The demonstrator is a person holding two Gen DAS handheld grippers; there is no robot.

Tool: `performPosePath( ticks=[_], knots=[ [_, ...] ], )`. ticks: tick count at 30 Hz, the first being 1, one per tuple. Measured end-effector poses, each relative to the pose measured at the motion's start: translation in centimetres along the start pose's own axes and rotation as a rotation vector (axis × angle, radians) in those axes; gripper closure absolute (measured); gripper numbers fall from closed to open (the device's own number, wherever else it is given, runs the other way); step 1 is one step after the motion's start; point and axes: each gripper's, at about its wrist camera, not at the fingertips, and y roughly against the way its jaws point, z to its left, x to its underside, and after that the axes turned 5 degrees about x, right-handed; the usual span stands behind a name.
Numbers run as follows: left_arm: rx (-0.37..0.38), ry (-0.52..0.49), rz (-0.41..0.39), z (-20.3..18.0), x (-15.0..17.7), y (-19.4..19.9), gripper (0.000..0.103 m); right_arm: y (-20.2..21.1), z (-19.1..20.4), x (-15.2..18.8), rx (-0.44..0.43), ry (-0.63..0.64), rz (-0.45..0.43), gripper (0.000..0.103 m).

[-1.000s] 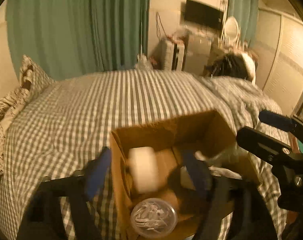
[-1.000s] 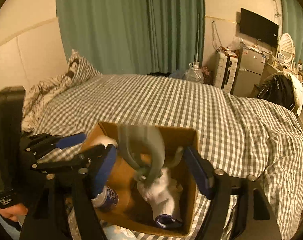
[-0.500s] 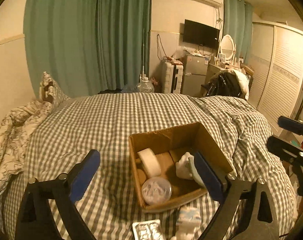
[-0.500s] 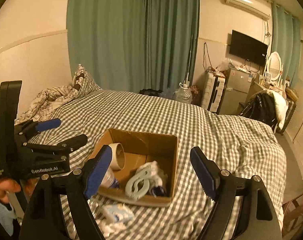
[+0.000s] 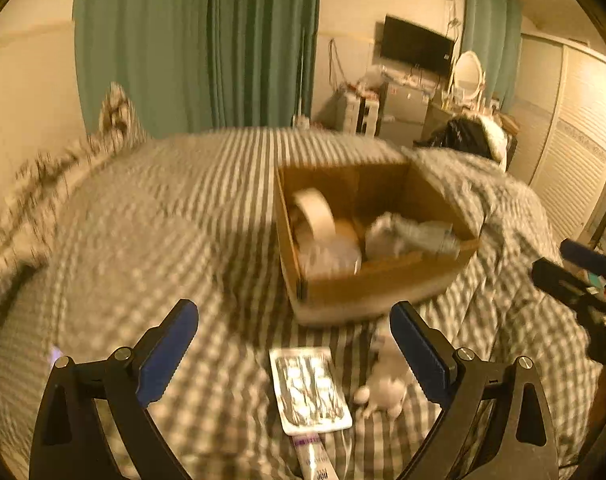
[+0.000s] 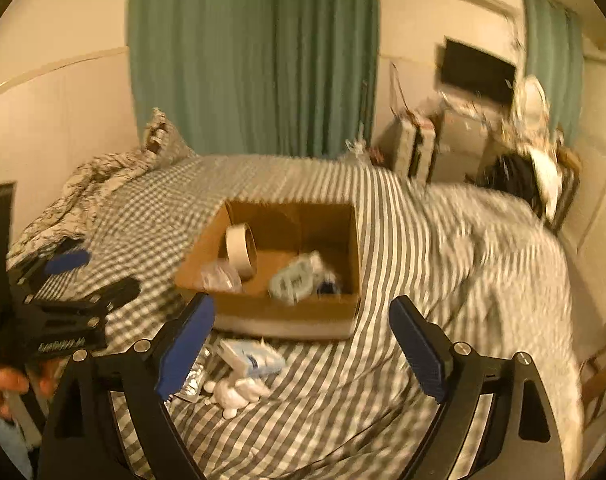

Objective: Organize objects
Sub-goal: 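Grasp the foil blister tray with the left tool while the right tool grasps the tissue pack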

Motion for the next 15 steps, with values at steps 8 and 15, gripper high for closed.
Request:
performPosePath(
  ticks=[8, 15],
  knots=[
    [-0.061, 0.001, 0.165, 0.2, 5.8, -6.7, 0.004, -6.3, -0.7, 5.5, 0.036, 0.001, 0.139, 0.014],
    [-0.065, -0.011, 0.252, -0.3, 6.5, -10.3, 0.004, -6.2, -0.3, 5.7, 0.024, 0.001, 0.132, 0.014]
  ],
)
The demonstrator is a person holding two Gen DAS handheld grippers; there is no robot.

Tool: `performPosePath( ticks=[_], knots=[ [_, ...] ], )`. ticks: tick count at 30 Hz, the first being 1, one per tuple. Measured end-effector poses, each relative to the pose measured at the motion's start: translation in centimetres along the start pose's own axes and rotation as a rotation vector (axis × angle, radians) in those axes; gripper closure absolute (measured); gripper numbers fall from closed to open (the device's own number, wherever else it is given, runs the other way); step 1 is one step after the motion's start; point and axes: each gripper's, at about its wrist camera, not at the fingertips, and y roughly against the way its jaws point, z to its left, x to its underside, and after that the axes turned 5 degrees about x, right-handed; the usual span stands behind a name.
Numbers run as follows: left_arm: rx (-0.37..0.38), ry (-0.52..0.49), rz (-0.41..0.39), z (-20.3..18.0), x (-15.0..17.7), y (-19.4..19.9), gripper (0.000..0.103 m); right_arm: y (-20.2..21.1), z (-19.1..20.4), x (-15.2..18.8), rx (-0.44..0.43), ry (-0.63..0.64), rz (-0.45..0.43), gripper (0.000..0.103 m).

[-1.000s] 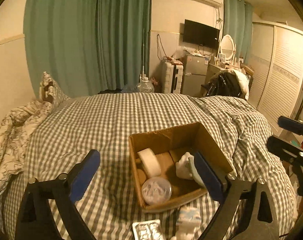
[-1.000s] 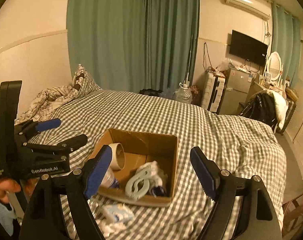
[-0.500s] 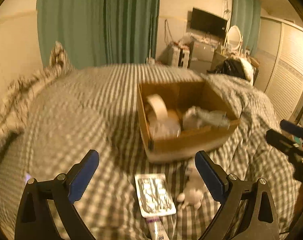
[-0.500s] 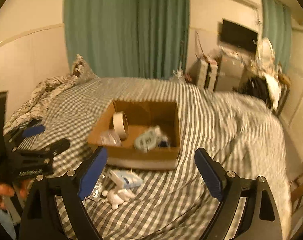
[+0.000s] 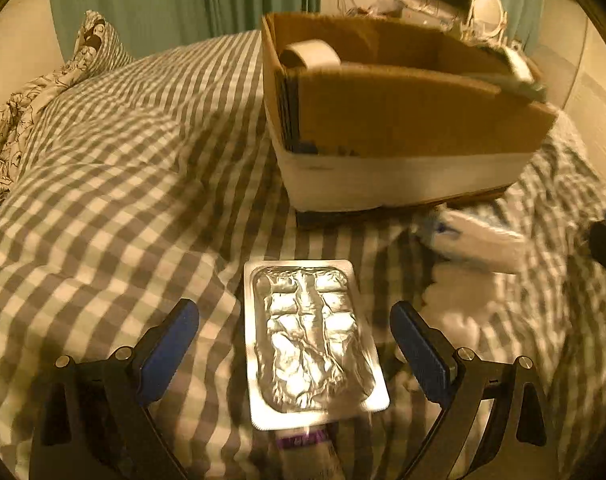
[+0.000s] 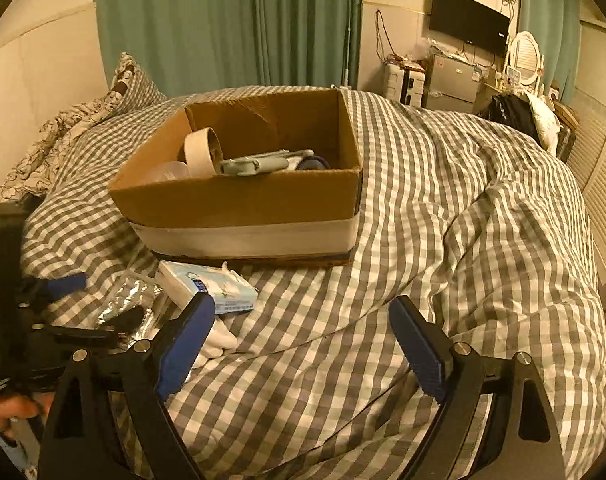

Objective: Organize objects
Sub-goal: 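Grasp the foil blister tray with the left tool while the right tool grasps the tissue pack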

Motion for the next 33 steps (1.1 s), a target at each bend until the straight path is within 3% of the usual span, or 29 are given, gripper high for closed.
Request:
performPosePath(
  ticks=[4, 6, 10, 15, 22, 29, 30, 33],
  knots=[
    [0.039, -0.038, 0.038, -1.4, 0.1, -1.3, 0.009, 0.1, 0.2, 0.1, 0.000, 0.006, 0.000, 0.014],
    [0.058, -0.034, 0.052, -1.3, 0.3, -1.5, 0.029, 0.1, 0.2, 0.1, 0.000, 0.002, 0.004, 0.014],
    [0.106, -0.029, 0.043, -1.1, 0.9, -1.0, 0.032, 0.1, 0.4, 0.1, -0.001, 0.008, 0.006, 0.014],
    [0.115, -0.018, -0.046, -0.8, 1.2, 2.1, 0.032, 0.0, 1.4, 0.2, -0.036, 0.041, 0.007, 0.014],
    [0.032, 0.002, -0.142, 2.2, -0.5, 5.6, 0.032, -0.9, 5.4, -0.1, -0.109, 0.178, 0.006, 0.014],
    [0.019, 0.046, -0.148, 5.0, -1.1, 5.9, 0.032, -4.1, 8.9, -0.5, -0.055, 0.288, 0.035, 0.014],
    [0.023, 0.051, -0.146, 5.4, -1.1, 5.9, 0.032, -4.6, 9.2, -0.5, -0.049, 0.298, 0.046, 0.015],
    [0.041, 0.059, -0.141, 5.7, -0.9, 5.9, 0.032, -5.6, 9.8, -0.3, -0.039, 0.318, 0.085, 0.043]
  ],
)
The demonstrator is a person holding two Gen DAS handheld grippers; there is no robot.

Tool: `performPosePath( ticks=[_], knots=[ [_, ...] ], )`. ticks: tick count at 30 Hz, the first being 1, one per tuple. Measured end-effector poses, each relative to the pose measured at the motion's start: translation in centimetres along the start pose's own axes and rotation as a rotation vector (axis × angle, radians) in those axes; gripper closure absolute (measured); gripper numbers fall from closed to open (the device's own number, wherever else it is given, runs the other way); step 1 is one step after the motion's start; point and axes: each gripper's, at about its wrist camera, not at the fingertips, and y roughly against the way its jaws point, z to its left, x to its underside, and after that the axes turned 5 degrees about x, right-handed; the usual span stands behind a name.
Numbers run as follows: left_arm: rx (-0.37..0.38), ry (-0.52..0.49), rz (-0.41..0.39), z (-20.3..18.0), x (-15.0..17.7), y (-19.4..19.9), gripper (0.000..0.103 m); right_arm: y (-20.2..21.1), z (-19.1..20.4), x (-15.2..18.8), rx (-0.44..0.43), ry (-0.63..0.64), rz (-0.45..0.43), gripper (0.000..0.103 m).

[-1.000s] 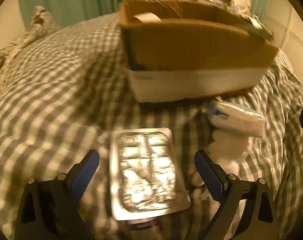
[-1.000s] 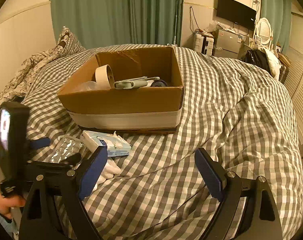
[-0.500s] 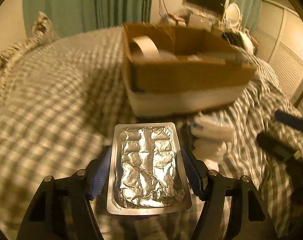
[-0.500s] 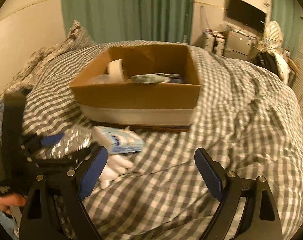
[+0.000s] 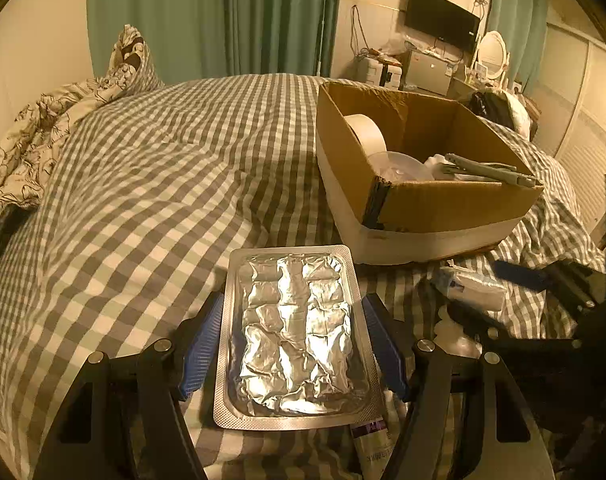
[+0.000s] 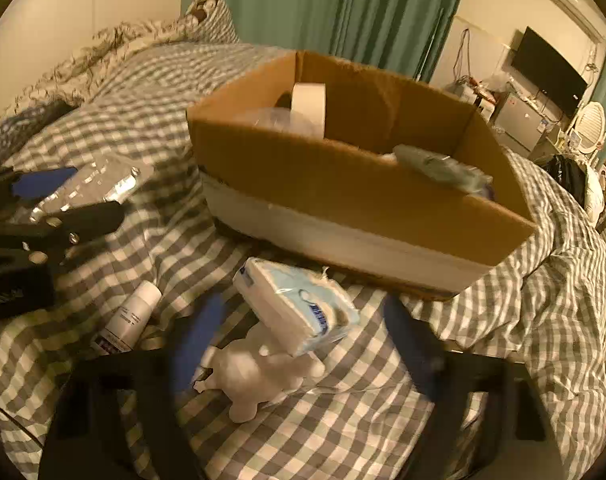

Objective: Organize objects
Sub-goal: 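Grasp the foil blister tray with the left tool while the right tool grasps the tissue pack, then drop the foil tray and tissue pack into the box with both tools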

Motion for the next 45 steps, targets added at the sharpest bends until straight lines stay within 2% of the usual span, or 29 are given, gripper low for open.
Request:
performPosePath(
  ticks=[1, 2, 5, 8, 12, 16, 22, 26, 28, 32, 36, 39, 40, 41, 42, 43, 45],
  knots=[
    [0.002, -0.002, 0.001, 0.0, 0.0, 0.0, 0.032, -0.1, 0.1, 0.0, 0.001, 0.005, 0.008, 0.057],
    [0.004, -0.003, 0.000, -0.1, 0.1, 0.0, 0.032, -0.1, 0.2, 0.1, 0.007, 0.010, 0.012, 0.063],
    [0.014, -0.007, -0.006, -0.4, 0.1, 0.4, 0.032, 1.1, -0.2, 0.2, 0.008, -0.006, -0.012, 0.071],
    [0.041, -0.012, -0.036, -0.8, -0.3, 1.7, 0.032, 3.8, -1.4, 0.4, 0.003, -0.038, -0.066, 0.074],
    [0.071, -0.026, -0.092, -1.8, -2.1, 4.0, 0.032, 8.9, -4.1, -0.4, -0.009, -0.091, -0.183, 0.074],
    [0.107, -0.063, -0.151, -3.8, -5.6, 5.9, 0.032, 13.2, -7.2, -2.9, -0.006, -0.134, -0.307, 0.074],
    [0.091, -0.143, -0.243, -7.5, -12.3, 6.4, 0.032, 16.4, -11.3, -8.1, 0.024, -0.173, -0.420, 0.074],
    [0.092, -0.151, -0.239, -9.2, -15.9, 3.9, 0.032, 15.6, -12.8, -11.0, 0.007, -0.185, -0.432, 0.074],
    [0.079, -0.152, -0.209, -9.8, -16.9, 1.5, 0.032, 13.9, -13.1, -12.3, 0.001, -0.180, -0.410, 0.074],
    [0.053, -0.153, -0.145, -10.1, -17.4, -2.9, 0.032, 9.4, -13.8, -13.3, -0.034, -0.184, -0.338, 0.074],
    [0.056, -0.158, -0.098, -10.0, -16.6, -6.3, 0.032, 4.1, -14.3, -12.7, -0.063, -0.216, -0.252, 0.074],
    [0.056, -0.153, -0.071, -9.9, -16.0, -7.4, 0.029, 2.4, -14.9, -12.0, -0.079, -0.255, -0.221, 0.069],
    [0.057, -0.150, -0.067, -9.8, -16.0, -7.4, 0.025, 2.1, -15.3, -11.8, -0.096, -0.276, -0.220, 0.060],
    [0.053, -0.150, -0.071, -9.8, -16.0, -7.3, 0.015, 2.0, -15.5, -11.8, -0.104, -0.292, -0.221, 0.044],
    [0.042, -0.150, -0.082, -9.9, -16.0, -6.9, 0.009, 2.2, -16.0, -11.8, -0.105, -0.309, -0.226, 0.037],
    [0.029, -0.153, -0.103, -9.7, -16.1, -6.2, 0.003, 2.7, -16.5, -11.8, -0.103, -0.323, -0.243, 0.034],
    [0.028, -0.162, -0.133, -9.9, -16.2, -4.6, 0.003, 3.9, -16.9, -11.7, -0.097, -0.326, -0.263, 0.033]
  ],
)
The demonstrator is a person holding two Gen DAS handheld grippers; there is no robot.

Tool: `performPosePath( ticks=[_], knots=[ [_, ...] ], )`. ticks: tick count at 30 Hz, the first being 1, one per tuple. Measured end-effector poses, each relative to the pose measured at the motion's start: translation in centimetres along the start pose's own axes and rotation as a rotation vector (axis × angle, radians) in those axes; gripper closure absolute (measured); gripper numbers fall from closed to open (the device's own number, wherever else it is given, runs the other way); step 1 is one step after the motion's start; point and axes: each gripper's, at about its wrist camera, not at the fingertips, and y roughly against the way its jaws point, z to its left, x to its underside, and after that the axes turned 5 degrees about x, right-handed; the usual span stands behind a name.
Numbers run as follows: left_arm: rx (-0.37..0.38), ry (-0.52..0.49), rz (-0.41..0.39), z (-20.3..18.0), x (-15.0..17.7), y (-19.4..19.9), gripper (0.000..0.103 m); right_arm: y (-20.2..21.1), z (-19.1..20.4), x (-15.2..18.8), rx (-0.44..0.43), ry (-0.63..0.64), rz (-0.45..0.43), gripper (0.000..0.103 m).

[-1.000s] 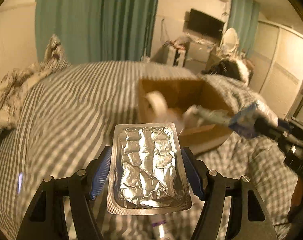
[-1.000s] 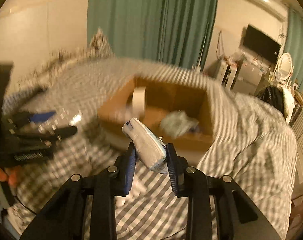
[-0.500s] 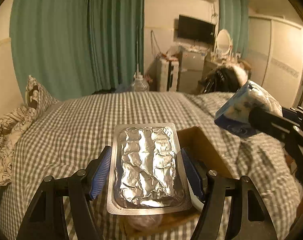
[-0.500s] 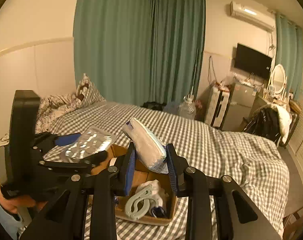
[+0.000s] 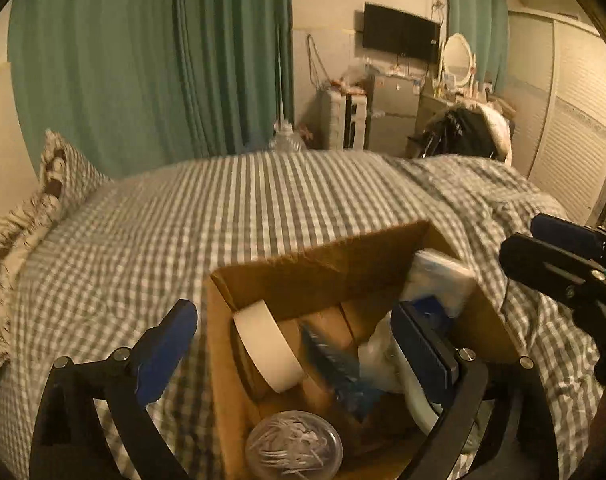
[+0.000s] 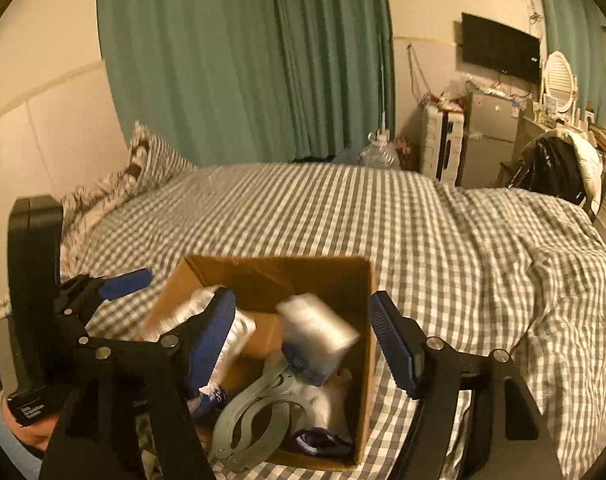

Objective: Organize objects
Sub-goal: 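Drop the foil tray and tissue pack into the box with both tools, then grasp the white tube with the left tool while the right tool grasps the white figurine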

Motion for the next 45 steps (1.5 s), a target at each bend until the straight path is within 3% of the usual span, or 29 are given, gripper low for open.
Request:
performPosePath(
  ticks=[13, 18, 22, 27, 32, 37, 40, 42, 44, 45],
  knots=[
    [-0.004, 0.052, -0.121, 1.5, -0.5, 13.1, 0.003, 13.7, 3.0, -0.4, 0.080, 0.104, -0.129, 0.023],
    [-0.003, 0.063, -0.160, 1.5, 1.3, 17.0, 0.003, 17.8, 4.4, 0.8, 0.119, 0.130, -0.156, 0.016],
    [-0.017, 0.038, -0.160, 1.0, 4.0, 18.2, 0.003, 18.3, 4.7, 3.4, 0.184, 0.114, -0.126, 0.014],
    [-0.029, 0.080, -0.087, 1.5, 8.3, 15.9, 0.003, 15.7, 4.2, 7.6, 0.196, 0.066, -0.056, 0.013],
    [-0.042, 0.154, 0.072, 2.6, 13.6, 10.2, 0.003, 10.5, 3.7, 12.5, 0.170, 0.027, 0.048, 0.013],
    [-0.063, 0.115, 0.205, 2.1, 17.6, 5.6, 0.003, 6.2, 4.3, 16.1, 0.180, 0.050, 0.153, 0.013],
    [-0.077, 0.059, 0.240, 1.0, 18.8, 4.7, 0.004, 5.4, 4.4, 16.8, 0.167, 0.049, 0.179, 0.013],
    [-0.044, 0.029, 0.262, 0.2, 19.4, 4.3, 0.010, 5.4, 4.4, 16.8, 0.169, 0.051, 0.178, 0.013],
    [0.007, 0.014, 0.322, -0.5, 20.5, 3.2, 0.033, 5.6, 4.4, 16.7, 0.170, 0.047, 0.172, 0.013],
    [0.024, 0.002, 0.358, -0.8, 21.1, 2.6, 0.037, 5.6, 4.3, 16.7, 0.170, 0.045, 0.169, 0.013]
  ],
)
